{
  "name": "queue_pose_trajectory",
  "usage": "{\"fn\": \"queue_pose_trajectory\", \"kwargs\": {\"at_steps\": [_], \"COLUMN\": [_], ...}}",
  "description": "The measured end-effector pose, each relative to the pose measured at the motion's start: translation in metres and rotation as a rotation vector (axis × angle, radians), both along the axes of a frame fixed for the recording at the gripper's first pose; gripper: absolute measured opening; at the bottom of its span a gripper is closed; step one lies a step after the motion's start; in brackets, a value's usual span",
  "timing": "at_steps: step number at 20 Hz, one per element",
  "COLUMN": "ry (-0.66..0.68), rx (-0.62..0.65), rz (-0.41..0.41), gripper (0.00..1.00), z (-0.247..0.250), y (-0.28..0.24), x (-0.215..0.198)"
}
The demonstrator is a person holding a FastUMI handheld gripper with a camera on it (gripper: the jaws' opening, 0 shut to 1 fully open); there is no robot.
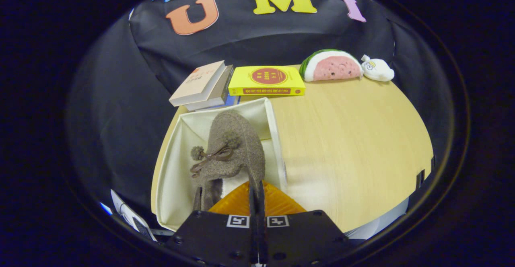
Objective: Open the storage box then place both shoes into the box .Put the left shoe in first, then the right shoe, with the right side of both shoes facing outward in a uniform manner.
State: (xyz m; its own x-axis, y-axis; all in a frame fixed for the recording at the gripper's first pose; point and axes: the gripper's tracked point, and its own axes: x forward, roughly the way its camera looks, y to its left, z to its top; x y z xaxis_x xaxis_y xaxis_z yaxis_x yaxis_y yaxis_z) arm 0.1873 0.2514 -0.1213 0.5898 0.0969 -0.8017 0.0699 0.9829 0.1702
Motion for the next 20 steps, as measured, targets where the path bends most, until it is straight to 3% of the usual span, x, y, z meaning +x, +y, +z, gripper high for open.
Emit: {"fn": "queue_pose_trajectory", "kwargs": {"at_steps": [4, 5, 7, 9, 10, 12, 13, 18, 20], "ry": [-0.034, -0.052, -0.104, -0.151, -0.179, -0.241, -0.278, -0.460, -0.526], "rx": [0.041, 0.031, 0.035, 0.017, 0.007, 0.011, 0.012, -0.011, -0.041], "rz": [0.009, 0.004, 0.008, 0.003, -0.008, -0.020, -0.028, -0.055, -0.065], "gripper": [0.07, 0.15, 0.15, 0.29, 0.29, 0.38, 0.53, 0.68, 0.86], "z": [0.005, 0.008, 0.017, 0.028, 0.033, 0.047, 0.053, 0.083, 0.091], "y": [0.006, 0.001, -0.002, -0.012, -0.017, -0.027, -0.033, -0.067, -0.084], "x": [-0.001, -0.001, 0.000, -0.005, -0.005, -0.010, -0.012, -0.031, -0.041]}}
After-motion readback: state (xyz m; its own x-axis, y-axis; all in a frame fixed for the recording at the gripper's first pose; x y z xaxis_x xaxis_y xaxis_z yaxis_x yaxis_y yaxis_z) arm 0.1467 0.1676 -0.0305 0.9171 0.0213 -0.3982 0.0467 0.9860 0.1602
